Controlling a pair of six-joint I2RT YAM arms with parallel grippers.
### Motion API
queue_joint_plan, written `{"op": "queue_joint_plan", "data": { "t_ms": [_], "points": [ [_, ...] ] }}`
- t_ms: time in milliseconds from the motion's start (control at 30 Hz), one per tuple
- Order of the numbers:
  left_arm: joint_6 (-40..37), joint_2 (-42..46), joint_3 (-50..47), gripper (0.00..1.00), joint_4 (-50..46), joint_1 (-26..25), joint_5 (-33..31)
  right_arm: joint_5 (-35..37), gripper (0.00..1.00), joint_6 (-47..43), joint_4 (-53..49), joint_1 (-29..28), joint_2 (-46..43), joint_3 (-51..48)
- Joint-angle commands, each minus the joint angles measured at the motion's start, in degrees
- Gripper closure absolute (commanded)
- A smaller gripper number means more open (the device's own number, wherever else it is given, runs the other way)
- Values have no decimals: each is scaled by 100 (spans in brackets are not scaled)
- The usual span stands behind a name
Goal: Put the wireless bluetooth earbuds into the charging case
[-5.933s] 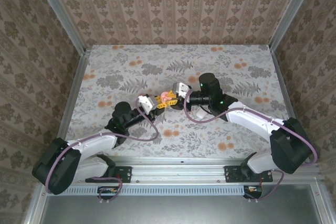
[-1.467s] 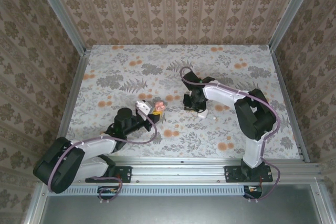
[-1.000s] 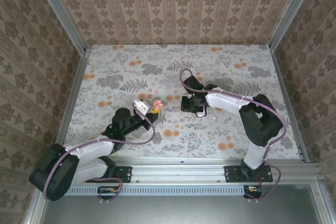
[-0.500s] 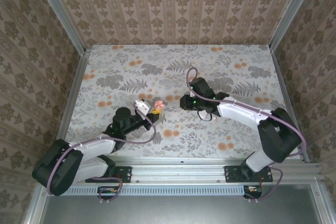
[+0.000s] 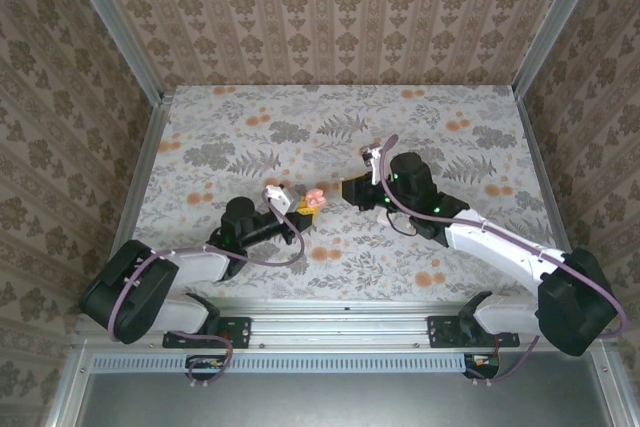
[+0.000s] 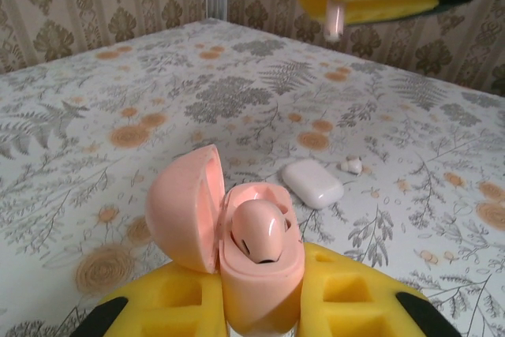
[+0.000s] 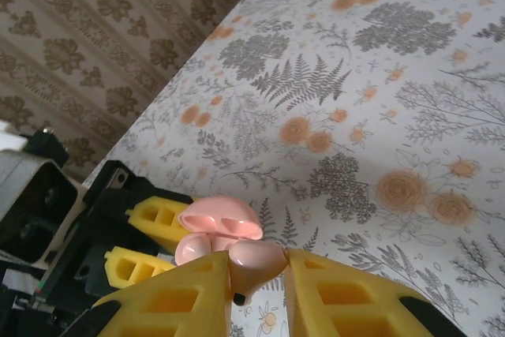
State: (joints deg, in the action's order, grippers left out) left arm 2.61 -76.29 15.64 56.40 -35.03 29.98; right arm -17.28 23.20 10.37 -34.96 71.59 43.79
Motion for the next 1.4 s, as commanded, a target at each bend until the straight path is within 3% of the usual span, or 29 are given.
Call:
{"op": "queue_joint_plan", "data": {
  "t_ms": [0,633,1367],
  "points": [
    [141,-12,175,93,266,31,285,-345,76,-323,369,-37,-89,-92],
    [171,44,299,94,257,5,246,-81,77,-71,1229,-353,517,-203],
    [155,44,317,94,329,5,219,13,77,-30,1144,-468,780,-82]
  ]
}}
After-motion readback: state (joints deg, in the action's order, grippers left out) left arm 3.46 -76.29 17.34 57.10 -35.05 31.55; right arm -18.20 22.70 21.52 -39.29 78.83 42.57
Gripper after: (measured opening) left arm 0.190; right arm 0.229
